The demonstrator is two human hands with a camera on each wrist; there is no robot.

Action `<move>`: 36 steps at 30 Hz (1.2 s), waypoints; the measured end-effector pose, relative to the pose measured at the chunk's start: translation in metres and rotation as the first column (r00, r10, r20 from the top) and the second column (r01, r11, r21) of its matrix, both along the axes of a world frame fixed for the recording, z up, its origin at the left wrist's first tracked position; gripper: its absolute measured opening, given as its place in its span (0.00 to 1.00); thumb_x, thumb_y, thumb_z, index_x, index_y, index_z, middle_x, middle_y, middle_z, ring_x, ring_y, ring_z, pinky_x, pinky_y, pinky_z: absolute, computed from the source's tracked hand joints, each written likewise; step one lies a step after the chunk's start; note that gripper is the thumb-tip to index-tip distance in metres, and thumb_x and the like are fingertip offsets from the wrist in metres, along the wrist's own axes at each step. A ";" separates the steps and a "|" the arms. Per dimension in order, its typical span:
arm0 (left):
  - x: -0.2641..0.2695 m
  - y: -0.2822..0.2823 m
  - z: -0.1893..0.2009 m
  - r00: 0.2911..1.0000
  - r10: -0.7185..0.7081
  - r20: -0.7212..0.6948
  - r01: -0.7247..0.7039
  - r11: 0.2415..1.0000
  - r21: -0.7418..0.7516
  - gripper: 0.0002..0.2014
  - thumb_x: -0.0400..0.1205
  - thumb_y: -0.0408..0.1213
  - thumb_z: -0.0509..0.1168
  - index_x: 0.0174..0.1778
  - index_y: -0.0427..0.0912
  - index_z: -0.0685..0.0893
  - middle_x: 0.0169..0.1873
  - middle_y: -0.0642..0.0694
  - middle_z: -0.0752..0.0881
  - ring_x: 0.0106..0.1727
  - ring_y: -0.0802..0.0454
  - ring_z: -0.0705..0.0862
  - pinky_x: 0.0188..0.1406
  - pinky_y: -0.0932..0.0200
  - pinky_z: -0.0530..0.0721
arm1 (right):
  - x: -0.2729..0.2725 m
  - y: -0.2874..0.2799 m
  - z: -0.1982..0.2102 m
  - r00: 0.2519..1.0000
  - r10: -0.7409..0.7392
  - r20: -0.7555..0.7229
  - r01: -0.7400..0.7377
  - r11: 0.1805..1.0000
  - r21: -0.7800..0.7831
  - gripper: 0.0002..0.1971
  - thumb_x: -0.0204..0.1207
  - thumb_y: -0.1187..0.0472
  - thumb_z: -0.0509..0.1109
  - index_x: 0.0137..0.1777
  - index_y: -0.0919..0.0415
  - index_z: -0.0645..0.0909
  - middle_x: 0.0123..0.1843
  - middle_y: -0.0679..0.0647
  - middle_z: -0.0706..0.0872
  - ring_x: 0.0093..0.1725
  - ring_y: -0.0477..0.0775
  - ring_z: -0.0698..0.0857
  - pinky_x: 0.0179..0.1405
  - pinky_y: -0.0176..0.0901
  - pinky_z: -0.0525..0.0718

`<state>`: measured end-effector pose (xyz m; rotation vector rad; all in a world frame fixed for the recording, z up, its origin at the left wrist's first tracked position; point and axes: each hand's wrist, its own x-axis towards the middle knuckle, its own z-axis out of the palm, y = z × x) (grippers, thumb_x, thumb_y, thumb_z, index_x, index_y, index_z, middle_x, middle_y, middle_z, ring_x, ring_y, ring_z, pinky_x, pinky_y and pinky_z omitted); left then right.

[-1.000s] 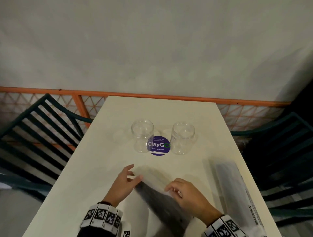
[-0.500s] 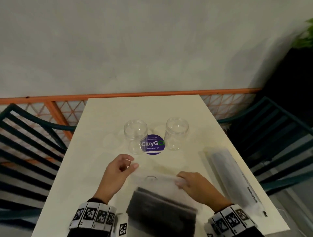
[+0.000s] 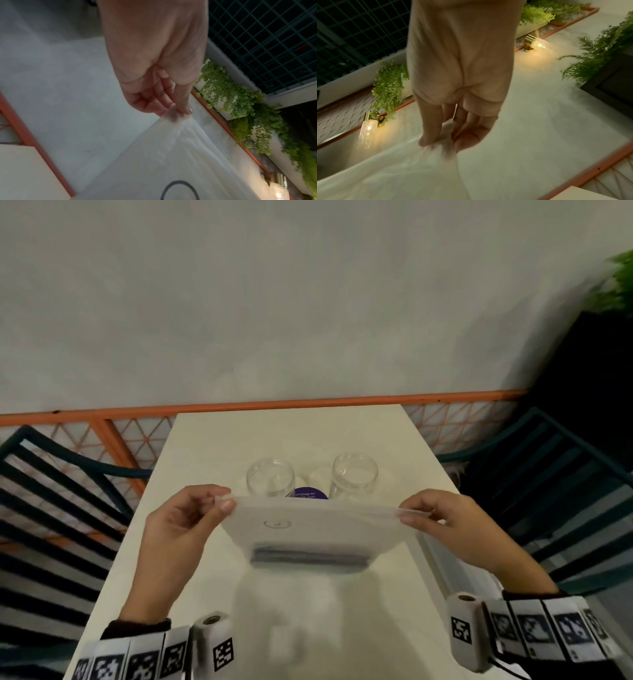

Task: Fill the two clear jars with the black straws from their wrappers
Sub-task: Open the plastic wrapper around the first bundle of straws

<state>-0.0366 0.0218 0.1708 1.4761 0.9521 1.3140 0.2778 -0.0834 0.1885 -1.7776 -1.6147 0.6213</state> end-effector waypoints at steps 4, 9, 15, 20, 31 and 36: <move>-0.002 -0.004 -0.005 0.991 0.068 -0.119 -0.069 0.998 -0.002 0.09 0.74 0.28 0.68 0.40 0.49 0.87 0.33 0.62 0.90 0.34 0.69 0.84 0.40 0.80 0.80 | 0.005 0.004 -0.009 0.977 -0.096 -0.191 0.122 0.985 0.126 0.12 0.73 0.67 0.72 0.42 0.45 0.85 0.36 0.35 0.88 0.35 0.38 0.84 0.38 0.23 0.79; 0.002 -0.012 -0.001 0.991 0.110 -0.075 -0.113 0.993 -0.036 0.08 0.71 0.32 0.71 0.32 0.53 0.87 0.34 0.56 0.91 0.36 0.63 0.86 0.41 0.77 0.82 | 0.011 0.008 -0.011 0.963 -0.181 -0.201 0.208 0.971 0.118 0.11 0.73 0.67 0.72 0.42 0.47 0.86 0.33 0.43 0.89 0.38 0.41 0.86 0.45 0.31 0.83; 0.032 -0.030 0.005 0.993 0.059 -0.106 -0.059 0.998 0.002 0.02 0.69 0.35 0.72 0.35 0.47 0.87 0.37 0.49 0.90 0.40 0.53 0.87 0.45 0.67 0.84 | -0.044 0.033 0.005 0.988 -0.021 0.154 -0.030 0.945 0.325 0.10 0.73 0.54 0.72 0.53 0.53 0.86 0.50 0.40 0.82 0.50 0.37 0.79 0.55 0.21 0.71; 0.042 -0.036 0.006 0.998 0.046 -0.045 -0.047 0.999 -0.023 0.03 0.67 0.38 0.71 0.34 0.46 0.88 0.36 0.46 0.91 0.40 0.52 0.88 0.44 0.68 0.84 | -0.117 0.049 0.002 0.971 0.238 -0.016 -0.220 0.918 0.330 0.16 0.71 0.42 0.64 0.49 0.48 0.87 0.47 0.43 0.90 0.50 0.40 0.83 0.57 0.38 0.78; 0.023 -0.032 0.001 0.953 0.194 -0.234 -0.184 0.981 0.064 0.09 0.74 0.29 0.69 0.36 0.50 0.85 0.34 0.59 0.88 0.40 0.59 0.85 0.42 0.78 0.78 | -0.092 0.055 -0.015 0.983 0.163 0.087 -0.184 0.913 0.365 0.10 0.72 0.45 0.62 0.42 0.45 0.83 0.42 0.37 0.88 0.47 0.38 0.80 0.57 0.35 0.71; 0.011 -0.027 -0.004 0.943 0.222 -0.247 -0.219 0.975 0.042 0.08 0.75 0.30 0.69 0.36 0.50 0.85 0.37 0.58 0.88 0.42 0.60 0.85 0.44 0.79 0.78 | -0.058 0.046 -0.018 0.977 0.087 0.196 -0.154 0.922 0.356 0.08 0.74 0.47 0.61 0.40 0.44 0.81 0.41 0.31 0.83 0.46 0.37 0.80 0.55 0.39 0.72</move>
